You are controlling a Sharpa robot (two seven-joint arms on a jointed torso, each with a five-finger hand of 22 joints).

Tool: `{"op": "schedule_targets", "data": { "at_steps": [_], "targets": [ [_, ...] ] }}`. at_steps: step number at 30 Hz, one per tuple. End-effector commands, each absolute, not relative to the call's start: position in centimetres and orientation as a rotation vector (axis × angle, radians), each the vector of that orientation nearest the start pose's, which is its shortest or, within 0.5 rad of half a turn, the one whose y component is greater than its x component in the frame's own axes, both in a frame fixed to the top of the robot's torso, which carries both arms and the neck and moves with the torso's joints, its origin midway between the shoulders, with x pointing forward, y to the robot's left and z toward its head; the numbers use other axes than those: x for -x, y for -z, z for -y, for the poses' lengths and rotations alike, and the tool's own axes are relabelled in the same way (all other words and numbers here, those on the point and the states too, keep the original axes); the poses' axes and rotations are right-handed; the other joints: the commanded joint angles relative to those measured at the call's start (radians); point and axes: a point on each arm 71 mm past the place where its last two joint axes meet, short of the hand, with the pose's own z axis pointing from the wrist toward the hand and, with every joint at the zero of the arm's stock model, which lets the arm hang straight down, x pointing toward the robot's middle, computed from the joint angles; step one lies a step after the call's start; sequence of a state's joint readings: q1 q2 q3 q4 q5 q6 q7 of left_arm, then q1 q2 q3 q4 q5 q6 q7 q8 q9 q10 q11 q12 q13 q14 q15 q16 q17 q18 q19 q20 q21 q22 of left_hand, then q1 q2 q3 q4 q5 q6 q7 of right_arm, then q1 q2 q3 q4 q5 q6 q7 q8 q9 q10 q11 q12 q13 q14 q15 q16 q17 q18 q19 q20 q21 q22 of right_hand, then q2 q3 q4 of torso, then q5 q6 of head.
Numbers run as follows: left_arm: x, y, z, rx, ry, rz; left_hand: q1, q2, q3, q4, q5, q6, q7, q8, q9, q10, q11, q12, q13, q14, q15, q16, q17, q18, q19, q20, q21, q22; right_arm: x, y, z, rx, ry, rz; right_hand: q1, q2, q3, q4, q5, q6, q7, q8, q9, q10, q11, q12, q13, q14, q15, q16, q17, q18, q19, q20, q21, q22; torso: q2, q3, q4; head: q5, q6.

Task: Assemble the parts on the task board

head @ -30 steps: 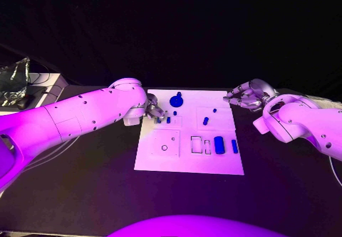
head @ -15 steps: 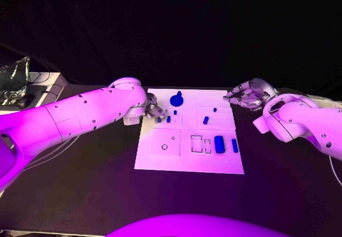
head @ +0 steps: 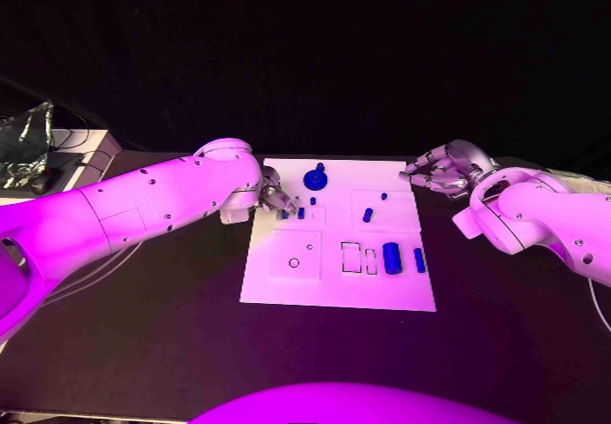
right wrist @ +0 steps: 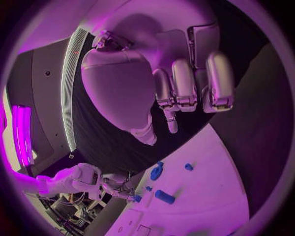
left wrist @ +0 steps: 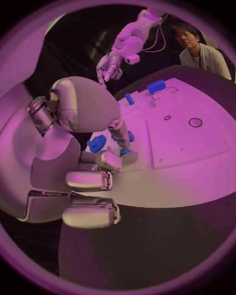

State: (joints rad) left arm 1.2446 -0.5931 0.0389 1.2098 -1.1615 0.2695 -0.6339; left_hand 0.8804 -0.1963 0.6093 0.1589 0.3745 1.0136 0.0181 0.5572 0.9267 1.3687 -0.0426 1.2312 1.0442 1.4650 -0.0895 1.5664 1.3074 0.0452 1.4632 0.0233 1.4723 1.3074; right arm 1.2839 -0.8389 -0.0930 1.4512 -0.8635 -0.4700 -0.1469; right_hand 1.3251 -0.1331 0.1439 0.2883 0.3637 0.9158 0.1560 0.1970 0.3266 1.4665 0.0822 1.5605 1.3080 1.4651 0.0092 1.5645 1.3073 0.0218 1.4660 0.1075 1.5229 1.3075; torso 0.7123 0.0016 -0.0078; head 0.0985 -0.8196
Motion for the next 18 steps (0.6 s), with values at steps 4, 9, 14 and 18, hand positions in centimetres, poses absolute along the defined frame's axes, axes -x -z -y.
{"op": "schedule_targets", "data": {
  "at_steps": [4,9,14,18],
  "targets": [
    [-53.99,20.91,-18.90,0.169,0.180,-2.351,0.012,-0.020,-0.058,0.029,-0.006,0.002,0.007,-0.009,0.001,-0.008,0.001,-0.007,-0.001,0.106,-0.004,0.004,0.263,-0.005,0.005,-0.003,-0.004,0.125,-51.23,17.04,23.72,-0.509,-0.753,-1.659,-0.002,-0.011,0.006,-0.001,0.007,-0.006,0.001,0.007,0.001,0.096,-0.008,0.001,0.255,0.098,-0.009,-0.004,0.230,-0.008,0.081,-0.005,-0.004,0.223,0.000,0.0000,-0.0004,0.001,0.001],
    [-53.98,20.90,-19.02,0.167,0.174,-2.352,0.026,-0.029,-0.103,0.056,-0.010,0.004,0.007,-0.012,0.004,-0.009,0.001,-0.011,-0.004,0.106,-0.004,0.004,0.263,-0.005,0.006,-0.004,-0.003,0.127,-51.22,17.03,23.71,-0.508,-0.756,-1.660,-0.005,-0.013,0.005,0.000,0.007,-0.007,0.001,0.007,0.002,0.096,-0.008,0.001,0.255,0.098,-0.009,-0.004,0.230,-0.008,0.081,-0.005,-0.004,0.223,0.000,-0.0002,-0.0008,0.001,-0.001],
    [-53.98,20.87,-19.23,0.166,0.164,-2.355,0.039,-0.033,-0.132,0.076,-0.019,0.005,0.007,-0.012,0.006,-0.010,0.001,-0.015,-0.009,0.106,-0.004,0.004,0.263,-0.006,0.008,-0.004,-0.002,0.129,-51.21,17.04,23.71,-0.507,-0.757,-1.661,-0.010,-0.014,0.004,0.002,0.006,-0.007,0.001,0.007,0.002,0.096,-0.008,0.000,0.254,0.098,-0.009,-0.004,0.230,-0.008,0.080,-0.005,-0.005,0.222,0.000,-0.0003,-0.0008,0.000,-0.001],
    [-54.02,20.81,-19.42,0.168,0.157,-2.354,0.045,-0.033,-0.141,0.085,-0.024,0.005,0.006,-0.011,0.008,-0.011,0.001,-0.016,-0.010,0.106,-0.004,0.004,0.263,-0.006,0.008,-0.004,-0.002,0.129,-51.21,17.04,23.74,-0.508,-0.757,-1.662,-0.012,-0.014,0.004,0.002,0.006,-0.007,0.001,0.007,0.002,0.096,-0.008,0.001,0.255,0.098,-0.009,-0.004,0.230,-0.007,0.079,-0.005,-0.007,0.221,0.001,-0.0008,-0.0003,-0.002,-0.001]
  ]
}}
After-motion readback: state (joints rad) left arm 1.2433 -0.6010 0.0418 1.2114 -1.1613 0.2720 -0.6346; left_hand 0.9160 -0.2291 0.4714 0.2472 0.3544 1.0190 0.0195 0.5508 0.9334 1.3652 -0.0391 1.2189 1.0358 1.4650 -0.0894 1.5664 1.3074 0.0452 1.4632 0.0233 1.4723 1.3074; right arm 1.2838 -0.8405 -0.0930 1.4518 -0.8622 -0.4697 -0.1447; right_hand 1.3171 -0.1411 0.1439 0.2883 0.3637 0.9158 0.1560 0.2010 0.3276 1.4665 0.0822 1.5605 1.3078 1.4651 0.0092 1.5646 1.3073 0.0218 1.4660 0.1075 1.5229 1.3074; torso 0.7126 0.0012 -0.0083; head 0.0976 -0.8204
